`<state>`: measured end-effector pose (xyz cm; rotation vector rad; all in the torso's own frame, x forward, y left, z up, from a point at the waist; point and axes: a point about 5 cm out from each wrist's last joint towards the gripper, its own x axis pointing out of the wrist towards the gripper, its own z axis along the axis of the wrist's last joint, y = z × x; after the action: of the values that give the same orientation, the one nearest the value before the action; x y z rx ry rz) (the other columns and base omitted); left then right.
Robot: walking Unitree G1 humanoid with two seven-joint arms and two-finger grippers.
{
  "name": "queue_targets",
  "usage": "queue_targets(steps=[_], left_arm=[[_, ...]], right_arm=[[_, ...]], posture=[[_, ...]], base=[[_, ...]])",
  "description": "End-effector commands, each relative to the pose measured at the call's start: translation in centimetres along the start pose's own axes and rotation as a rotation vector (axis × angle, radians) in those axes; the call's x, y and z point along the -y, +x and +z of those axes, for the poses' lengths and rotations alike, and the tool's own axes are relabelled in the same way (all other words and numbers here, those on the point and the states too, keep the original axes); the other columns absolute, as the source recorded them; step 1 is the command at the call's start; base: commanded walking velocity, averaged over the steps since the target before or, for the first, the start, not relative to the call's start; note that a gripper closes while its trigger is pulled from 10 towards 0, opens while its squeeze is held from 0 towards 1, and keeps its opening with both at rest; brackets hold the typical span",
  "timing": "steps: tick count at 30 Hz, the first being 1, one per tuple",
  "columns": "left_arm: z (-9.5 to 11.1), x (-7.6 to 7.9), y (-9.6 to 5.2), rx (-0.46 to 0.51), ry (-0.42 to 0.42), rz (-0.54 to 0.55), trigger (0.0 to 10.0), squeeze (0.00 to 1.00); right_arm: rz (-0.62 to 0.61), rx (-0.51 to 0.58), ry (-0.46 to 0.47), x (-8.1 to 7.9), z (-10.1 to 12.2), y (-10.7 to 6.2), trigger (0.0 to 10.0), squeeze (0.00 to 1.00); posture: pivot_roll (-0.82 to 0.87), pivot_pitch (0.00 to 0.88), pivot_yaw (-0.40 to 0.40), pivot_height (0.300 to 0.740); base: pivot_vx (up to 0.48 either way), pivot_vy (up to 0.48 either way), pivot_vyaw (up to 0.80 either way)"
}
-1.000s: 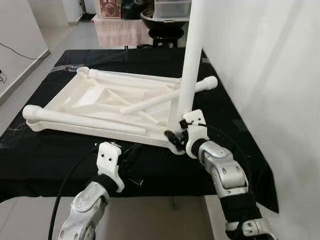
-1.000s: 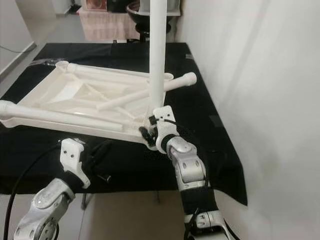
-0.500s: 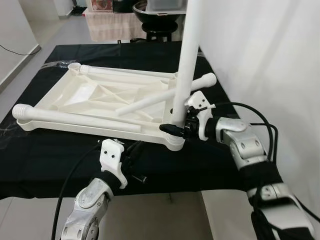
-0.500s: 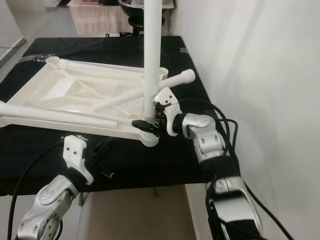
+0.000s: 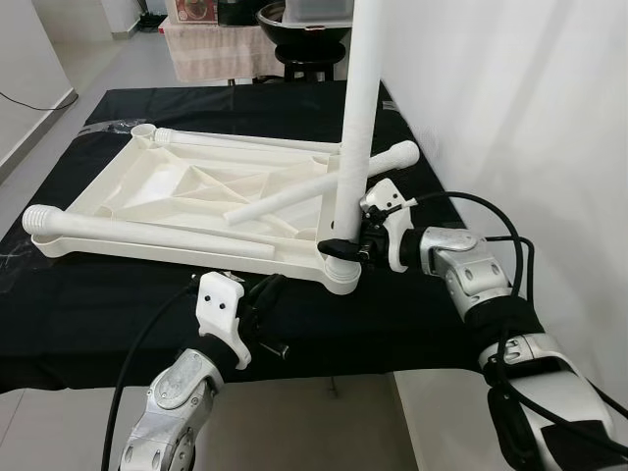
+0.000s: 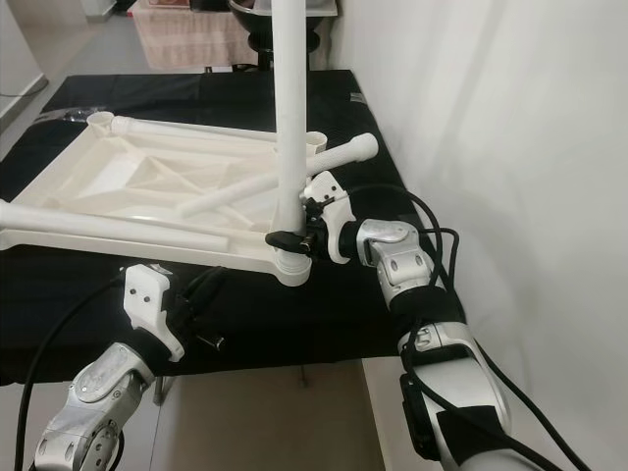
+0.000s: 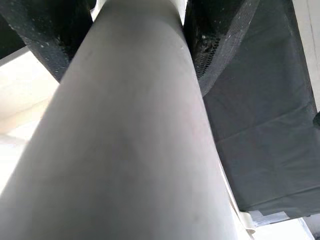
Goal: Building children table
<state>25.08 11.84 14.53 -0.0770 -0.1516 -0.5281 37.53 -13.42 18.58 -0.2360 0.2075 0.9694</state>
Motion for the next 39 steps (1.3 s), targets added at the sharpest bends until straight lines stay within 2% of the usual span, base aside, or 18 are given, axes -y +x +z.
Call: queue_targets(steps=[1,3,5,6,7,8,9,10,11,12,17,21,28,29,33,37,39], left_arm=[[-0.3,0.2,-0.2,-0.016,-0.004,0.001,10.0,0.00],[-0.2,0.1,-0.2,-0.016,-0.005,0.001,10.0,0.00],[-0.2,0.0,-0.2,-0.016,-0.005,0.000,10.0,0.00],[-0.2,0.0,-0.2,-0.016,-0.005,0.000,10.0,0.00],[-0.2,0.0,-0.3,-0.017,-0.004,0.000,10.0,0.00],[-0.2,0.0,-0.3,-0.017,-0.004,0.000,10.0,0.00],[-0.1,-0.1,-0.3,-0.017,-0.003,0.001,10.0,0.00],[-0.1,-0.2,-0.3,-0.017,-0.002,0.001,10.0,0.00],[-0.1,-0.2,-0.3,-0.017,-0.002,0.001,10.0,0.00],[-0.1,-0.3,-0.3,-0.018,0.000,0.001,10.0,0.00],[-0.1,-0.4,-0.2,-0.020,0.002,0.001,10.0,0.00],[-0.2,-0.4,-0.1,-0.021,0.003,0.000,10.0,0.00],[-0.2,-0.4,-0.1,-0.017,0.004,0.010,10.0,0.00],[-0.2,-0.4,0.0,-0.017,0.002,0.008,10.0,0.00],[-0.2,-0.3,0.0,-0.017,0.000,0.006,10.0,0.00],[-0.3,-0.2,0.1,-0.016,-0.002,0.005,10.0,0.00],[-0.3,-0.2,0.1,-0.016,-0.002,0.005,10.0,0.00]], right_arm=[[-0.017,-0.058,0.053,-0.4,-2.0,-0.1,0.0,0.00],[-0.044,-0.060,0.059,-0.3,-2.2,-0.3,0.0,0.00],[-0.192,-0.104,0.099,-1.1,-3.2,-0.4,0.0,0.00],[-0.192,-0.104,0.099,-1.1,-3.2,-0.4,0.0,0.00],[-0.302,-0.134,0.129,-1.8,-3.8,-0.4,0.0,0.00],[-0.302,-0.134,0.129,-1.8,-3.8,-0.4,0.0,0.00],[-0.449,-0.169,0.139,-3.2,-4.7,-0.3,0.0,0.00],[-0.527,-0.181,0.167,-4.7,-5.2,-0.4,0.0,0.00],[-0.527,-0.181,0.167,-4.7,-5.2,-0.4,0.0,0.00],[-0.579,-0.175,0.179,-5.6,-5.2,-0.4,0.0,0.00],[-0.620,-0.159,0.170,-5.6,-4.7,0.0,0.0,0.00],[-0.631,-0.145,0.154,-4.8,-4.1,0.6,0.0,0.00],[-0.661,-0.157,0.170,-5.3,-3.0,0.2,0.0,0.00],[-0.628,-0.127,0.151,-5.3,-2.3,0.2,10.0,1.00],[-0.586,-0.082,0.133,-4.9,-1.5,0.2,10.0,1.00],[-0.361,0.012,0.061,-3.4,0.2,0.4,10.0,1.00],[-0.326,0.026,0.048,-3.3,0.4,0.3,10.0,1.00]], posture=[[0.01,0.108,-0.042,0.740],[0.01,0.108,-0.042,0.740],[0.00,0.117,-0.043,0.740],[0.00,0.117,-0.043,0.740],[0.00,0.118,-0.042,0.740],[0.00,0.118,-0.042,0.740],[-0.01,0.121,-0.040,0.740],[-0.01,0.123,-0.043,0.740],[-0.01,0.123,-0.043,0.740],[-0.01,0.118,-0.035,0.740],[-0.01,0.109,-0.034,0.740],[-0.01,0.104,-0.039,0.740],[-0.01,0.102,-0.041,0.740],[-0.01,0.100,-0.041,0.740],[-0.01,0.098,-0.042,0.740],[-0.01,0.092,-0.046,0.740],[-0.01,0.092,-0.046,0.740]], base=[[0.000,0.000,0.00],[0.000,0.000,0.00],[0.000,0.000,0.00],[0.000,0.000,0.00],[0.000,0.000,0.00],[0.000,0.000,0.00],[0.000,0.000,0.00],[0.000,0.000,0.00],[0.000,0.000,0.00],[0.000,0.000,0.00],[0.000,0.000,0.00],[0.000,0.000,0.00],[0.000,0.000,0.00],[0.000,0.000,0.00],[0.000,0.000,0.00],[0.000,0.000,0.00],[0.000,0.000,0.00]])
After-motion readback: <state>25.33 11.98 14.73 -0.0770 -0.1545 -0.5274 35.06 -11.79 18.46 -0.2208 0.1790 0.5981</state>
